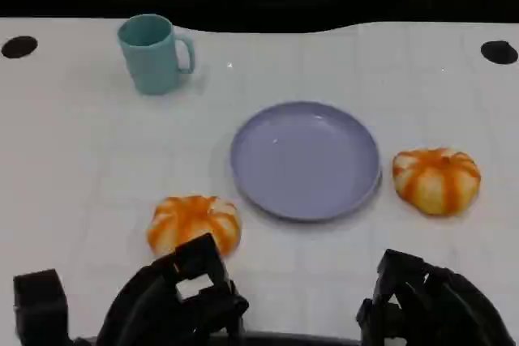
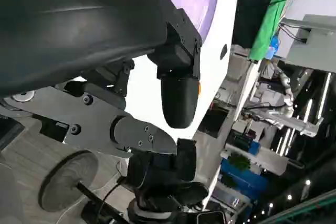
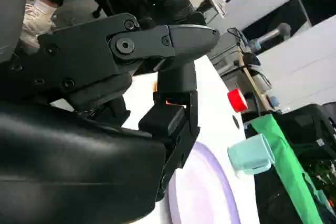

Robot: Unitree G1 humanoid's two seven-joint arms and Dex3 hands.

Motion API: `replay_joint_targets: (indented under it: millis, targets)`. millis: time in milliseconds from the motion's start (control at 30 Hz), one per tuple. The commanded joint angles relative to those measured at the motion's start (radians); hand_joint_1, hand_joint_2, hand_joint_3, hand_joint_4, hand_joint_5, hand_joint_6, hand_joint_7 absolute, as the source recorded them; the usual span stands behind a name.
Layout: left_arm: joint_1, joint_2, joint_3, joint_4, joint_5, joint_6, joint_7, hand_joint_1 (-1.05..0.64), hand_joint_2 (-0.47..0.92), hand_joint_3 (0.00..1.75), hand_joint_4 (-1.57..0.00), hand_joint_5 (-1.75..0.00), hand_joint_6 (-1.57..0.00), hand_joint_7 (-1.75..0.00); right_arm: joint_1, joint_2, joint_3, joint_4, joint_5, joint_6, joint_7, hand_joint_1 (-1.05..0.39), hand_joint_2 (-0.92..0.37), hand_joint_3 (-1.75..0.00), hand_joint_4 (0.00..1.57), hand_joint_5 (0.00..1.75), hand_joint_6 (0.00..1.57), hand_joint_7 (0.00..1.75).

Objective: Grasp the bread from the table and place it into the plate.

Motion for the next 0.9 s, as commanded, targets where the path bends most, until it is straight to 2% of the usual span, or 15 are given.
replay_joint_targets:
  millis: [33, 267, 300, 367, 433, 767, 900]
  targets:
    - [-0.002, 0.011, 0.011, 0.007, 0.007, -0.019, -0.005, -0.28, 0.78, 0.19, -0.73, -1.75, -0.55, -1.75, 0.007, -0.010, -0.009, -0.014, 0.002, 0.000, -0.008, -0.72, -0.92, -0.23, 0.87, 1.61, 0.78, 1.34]
    - [-0.004, 0.011, 0.009, -0.002, 0.009, -0.010, 0.002, -0.28, 0.73, 0.26, -0.73, -1.75, -0.55, -1.75, 0.003, -0.014, -0.006, -0.017, 0.000, 0.003, -0.010, -0.72, -0.92, -0.23, 0.87, 1.61, 0.78, 1.34]
    - [-0.003, 0.012, 0.009, -0.003, 0.011, -0.011, 0.001, -0.29, 0.64, 0.44, -0.73, -1.75, -0.55, -1.75, 0.003, -0.013, -0.006, -0.016, 0.000, 0.000, -0.009, -0.72, -0.92, -0.23, 0.87, 1.61, 0.78, 1.34]
    - [-0.003, 0.011, 0.009, -0.003, 0.009, -0.013, -0.005, -0.28, 0.52, 0.67, -0.73, -1.75, -0.54, -1.75, 0.003, -0.013, -0.008, -0.014, 0.003, -0.003, -0.004, -0.72, -0.92, -0.23, 0.87, 1.61, 0.78, 1.33]
    - [-0.003, 0.010, 0.009, -0.002, 0.010, -0.016, -0.006, -0.27, 0.49, 0.73, -0.73, -1.75, -0.54, -1.75, 0.002, -0.015, -0.009, -0.010, 0.004, -0.006, 0.001, -0.71, -0.92, -0.24, 0.86, 1.60, 0.77, 1.33]
    - [-0.001, 0.012, 0.017, -0.006, 0.009, -0.025, -0.005, -0.29, 0.46, 0.78, -0.73, -1.75, -0.55, -1.75, -0.002, -0.014, -0.006, -0.008, 0.002, -0.009, 0.002, -0.71, -0.92, -0.25, 0.84, 1.60, 0.77, 1.33]
    - [0.009, 0.002, 0.020, -0.017, 0.034, -0.078, 0.023, -0.32, 0.54, 0.65, -0.64, -1.75, -0.47, -1.75, -0.002, -0.009, -0.003, -0.008, 0.001, -0.012, 0.001, -0.71, -0.92, -0.25, 0.85, 1.61, 0.77, 1.34]
